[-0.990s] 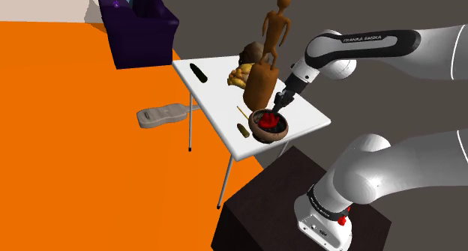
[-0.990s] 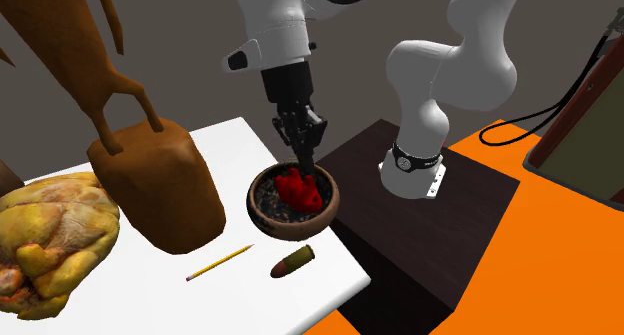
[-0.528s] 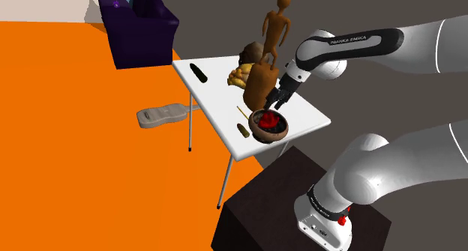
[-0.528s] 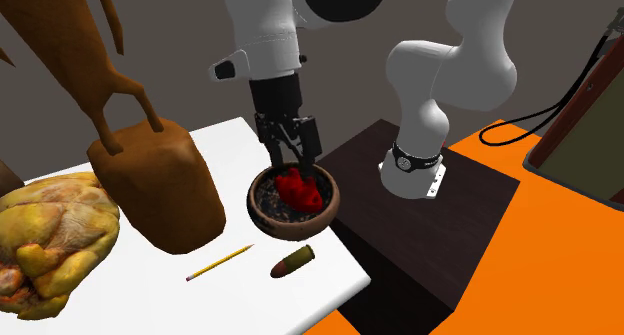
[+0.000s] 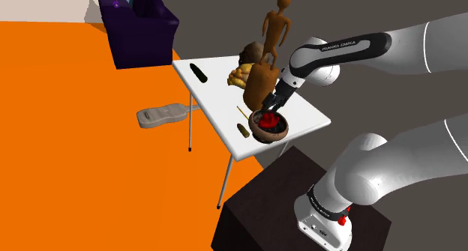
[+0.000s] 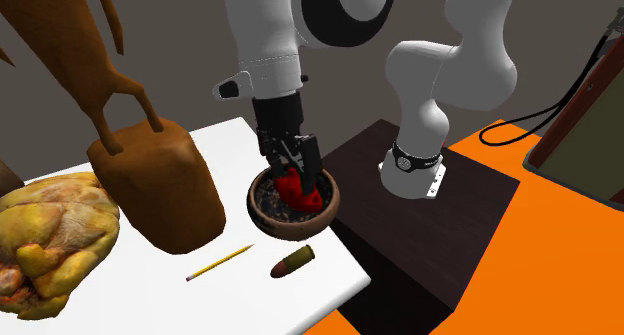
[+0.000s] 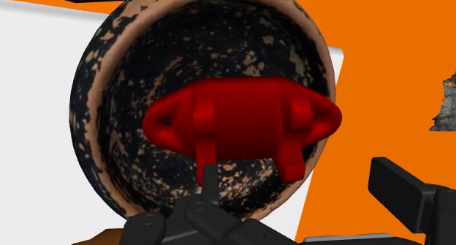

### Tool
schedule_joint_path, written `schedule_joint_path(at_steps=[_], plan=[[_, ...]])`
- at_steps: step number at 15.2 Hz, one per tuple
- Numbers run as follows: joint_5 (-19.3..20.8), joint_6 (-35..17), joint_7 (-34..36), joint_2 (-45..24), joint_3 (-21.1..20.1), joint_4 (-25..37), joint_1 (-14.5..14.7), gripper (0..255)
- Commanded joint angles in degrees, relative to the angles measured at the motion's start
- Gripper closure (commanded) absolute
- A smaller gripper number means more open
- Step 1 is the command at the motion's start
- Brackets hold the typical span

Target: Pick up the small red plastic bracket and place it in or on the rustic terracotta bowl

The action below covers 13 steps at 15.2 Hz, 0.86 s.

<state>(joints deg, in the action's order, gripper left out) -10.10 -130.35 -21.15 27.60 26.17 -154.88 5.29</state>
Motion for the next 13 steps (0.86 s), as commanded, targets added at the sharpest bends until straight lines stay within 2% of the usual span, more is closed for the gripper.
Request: schedule_joint_path(at_steps=[1,4,5,13], plan=[[0.0,0.0,0.0,-0.1,0.0,-0.2,0.0,0],[0.0,0.0,0.0,-0.1,0.0,-0.2,0.0,0],[0.0,0.0,0.1,0.0,0.0,-0.3,0.0,255],[-0.2,-0.2,0.1,-0.2,-0.1,-0.2,0.3,255]])
